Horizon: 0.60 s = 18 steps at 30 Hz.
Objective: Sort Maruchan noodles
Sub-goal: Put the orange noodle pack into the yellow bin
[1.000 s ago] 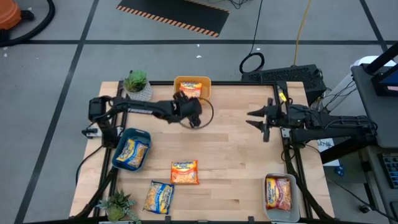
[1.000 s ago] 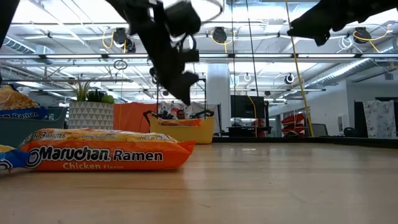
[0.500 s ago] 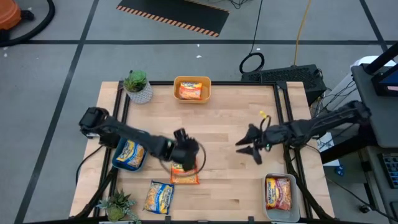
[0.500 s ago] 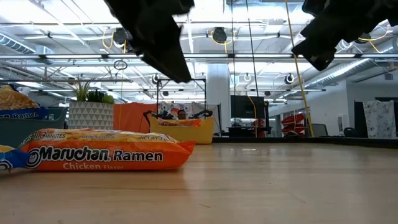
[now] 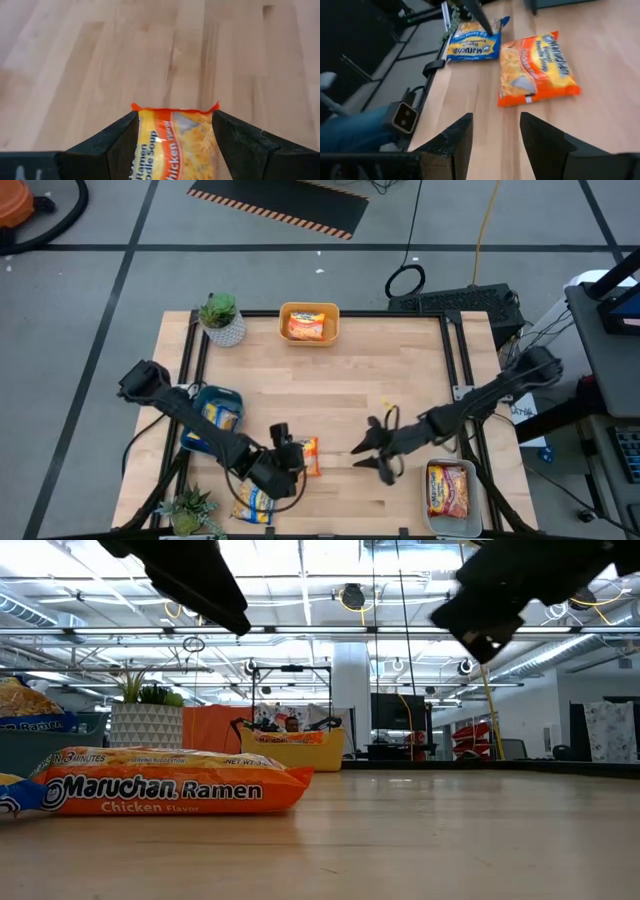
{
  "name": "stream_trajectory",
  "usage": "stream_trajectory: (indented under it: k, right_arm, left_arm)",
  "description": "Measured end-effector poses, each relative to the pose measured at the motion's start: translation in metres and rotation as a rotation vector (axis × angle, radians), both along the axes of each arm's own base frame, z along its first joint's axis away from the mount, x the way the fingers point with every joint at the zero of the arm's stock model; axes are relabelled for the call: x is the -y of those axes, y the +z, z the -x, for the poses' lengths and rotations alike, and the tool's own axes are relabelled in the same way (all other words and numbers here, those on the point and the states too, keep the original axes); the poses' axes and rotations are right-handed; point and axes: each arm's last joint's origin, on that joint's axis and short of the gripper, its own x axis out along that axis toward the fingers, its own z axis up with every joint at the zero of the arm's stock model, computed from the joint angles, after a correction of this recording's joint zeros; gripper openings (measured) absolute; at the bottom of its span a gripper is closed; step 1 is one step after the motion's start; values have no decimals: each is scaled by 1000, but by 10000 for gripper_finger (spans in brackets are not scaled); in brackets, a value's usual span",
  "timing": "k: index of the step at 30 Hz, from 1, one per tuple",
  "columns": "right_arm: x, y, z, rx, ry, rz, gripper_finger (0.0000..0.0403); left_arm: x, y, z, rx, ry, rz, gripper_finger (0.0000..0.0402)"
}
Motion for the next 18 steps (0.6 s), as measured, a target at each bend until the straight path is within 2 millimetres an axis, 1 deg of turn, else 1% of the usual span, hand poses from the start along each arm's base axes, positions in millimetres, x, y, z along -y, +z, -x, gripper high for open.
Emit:
stream_trajectory:
  k: [4,9,11,14,18]
  right_arm:
    - [-15,-10,-29,-28,10,47,160]
    - [-28,-33,-58,-57,-2,154,172]
    - [-31,-39,-67,-58,-8,197,186]
    - [-34,-44,-79,-37,-27,275,216]
    - [-30,-49,-91,-16,-49,352,254]
  left_arm:
    - [7,0,5,11,17,37,257]
    - [22,0,15,21,18,84,257]
    - [29,0,20,24,13,103,257]
    - [39,0,28,32,8,123,257]
    - [50,1,38,60,5,115,257]
